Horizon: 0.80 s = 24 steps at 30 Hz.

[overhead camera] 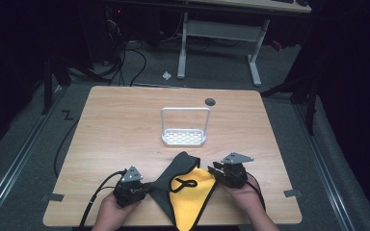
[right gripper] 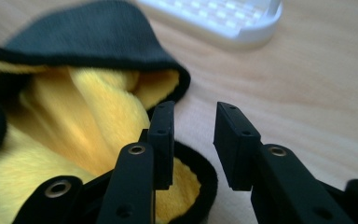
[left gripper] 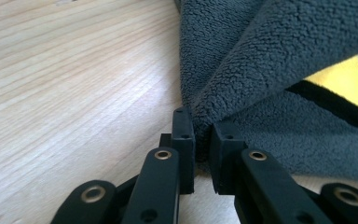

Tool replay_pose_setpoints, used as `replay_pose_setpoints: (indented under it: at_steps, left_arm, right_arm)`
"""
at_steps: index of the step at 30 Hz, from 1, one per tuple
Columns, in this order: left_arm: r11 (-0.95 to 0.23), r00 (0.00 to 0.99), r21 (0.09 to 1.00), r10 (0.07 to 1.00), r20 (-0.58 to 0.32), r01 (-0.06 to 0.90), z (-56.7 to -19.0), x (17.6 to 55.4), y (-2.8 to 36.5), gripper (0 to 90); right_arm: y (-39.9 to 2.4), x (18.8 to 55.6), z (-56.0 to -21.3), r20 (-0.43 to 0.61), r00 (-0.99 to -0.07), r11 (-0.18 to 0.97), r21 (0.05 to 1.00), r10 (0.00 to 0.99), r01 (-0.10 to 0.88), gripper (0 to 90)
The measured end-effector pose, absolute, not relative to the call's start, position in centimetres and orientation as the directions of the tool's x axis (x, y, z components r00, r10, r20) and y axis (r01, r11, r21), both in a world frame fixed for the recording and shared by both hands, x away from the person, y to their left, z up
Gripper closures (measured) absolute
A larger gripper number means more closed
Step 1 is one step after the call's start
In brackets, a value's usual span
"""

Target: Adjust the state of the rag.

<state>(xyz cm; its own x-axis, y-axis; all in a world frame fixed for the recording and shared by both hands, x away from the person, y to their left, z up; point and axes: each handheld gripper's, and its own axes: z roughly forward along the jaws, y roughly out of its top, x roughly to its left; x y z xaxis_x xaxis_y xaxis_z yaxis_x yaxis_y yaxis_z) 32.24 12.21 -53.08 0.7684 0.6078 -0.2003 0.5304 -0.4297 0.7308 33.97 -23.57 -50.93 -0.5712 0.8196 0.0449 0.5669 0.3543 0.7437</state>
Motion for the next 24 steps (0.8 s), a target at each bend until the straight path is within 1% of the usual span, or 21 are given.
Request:
replay_pose_setpoints:
  at_steps: [1, 4, 7, 9, 11, 12, 13, 15, 16, 17, 20, 23, 24]
  left_arm:
    - [-0.430, 0.768, 0.731, 0.609, -0.199, 0.530, -53.1, 32.3, 12.3, 81.7]
    - [-0.429, 0.766, 0.730, 0.611, -0.200, 0.533, -53.1, 32.3, 12.4, 81.7]
    - [-0.420, 0.760, 0.730, 0.617, -0.206, 0.539, -53.1, 32.5, 12.7, 81.7]
    - [-0.419, 0.759, 0.730, 0.617, -0.207, 0.540, -53.1, 32.5, 12.8, 81.7]
    - [-0.414, 0.756, 0.732, 0.620, -0.209, 0.542, -53.1, 32.5, 12.8, 81.7]
    - [-0.414, 0.756, 0.732, 0.620, -0.209, 0.542, -53.1, 32.5, 12.8, 81.8]
    - [-0.413, 0.755, 0.731, 0.622, -0.209, 0.543, -53.0, 32.6, 13.0, 82.4]
    - [-0.407, 0.753, 0.734, 0.622, -0.213, 0.544, -53.0, 32.6, 13.1, 83.4]
    - [-0.398, 0.753, 0.738, 0.620, -0.222, 0.545, -52.9, 32.6, 13.2, 83.4]
    - [-0.390, 0.758, 0.747, 0.612, -0.226, 0.538, -52.7, 32.7, 13.1, 84.2]
    - [-0.360, 0.774, 0.769, 0.577, -0.262, 0.528, -52.3, 32.7, 12.6, 84.4]
    - [-0.372, 0.794, 0.778, 0.553, -0.251, 0.506, -51.9, 32.5, 11.4, 84.5]
    - [-0.390, 0.798, 0.773, 0.555, -0.237, 0.500, -52.0, 32.5, 11.1, 84.5]
  right_arm:
    - [-23.5, 33.9, -51.1, 0.059, -0.573, 0.355, 0.731, 0.818, 0.583, 67.7]
    - [-23.2, 33.6, -51.7, 0.056, -0.593, 0.395, 0.695, 0.803, 0.601, 66.6]
    - [-22.8, 33.4, -52.2, 0.060, -0.626, 0.430, 0.675, 0.778, 0.599, 66.9]
    - [-22.7, 33.4, -52.3, 0.065, -0.637, 0.438, 0.673, 0.768, 0.596, 71.9]
    - [-22.5, 33.3, -52.3, 0.064, -0.643, 0.448, 0.666, 0.763, 0.596, 85.8]
    - [-22.5, 33.3, -52.3, 0.064, -0.643, 0.448, 0.666, 0.763, 0.596, 85.8]
    - [-22.6, 33.2, -52.1, 0.031, -0.649, 0.469, 0.665, 0.760, 0.582, 87.5]
    - [-22.9, 33.2, -51.8, 0.019, -0.634, 0.456, 0.678, 0.773, 0.576, 87.6]
    - [-23.4, 33.1, -51.3, 0.021, -0.614, 0.427, 0.699, 0.789, 0.573, 87.6]
    - [-24.7, 33.0, -50.2, 0.006, -0.557, 0.372, 0.739, 0.830, 0.562, 87.7]
    - [-27.1, 32.7, -49.1, -0.007, -0.475, 0.300, 0.784, 0.880, 0.544, 87.5]
    - [-28.8, 32.3, -48.9, 0.008, -0.417, 0.248, 0.795, 0.909, 0.554, 86.1]
    - [-29.2, 32.1, -48.9, 0.012, -0.398, 0.231, 0.798, 0.917, 0.557, 83.6]
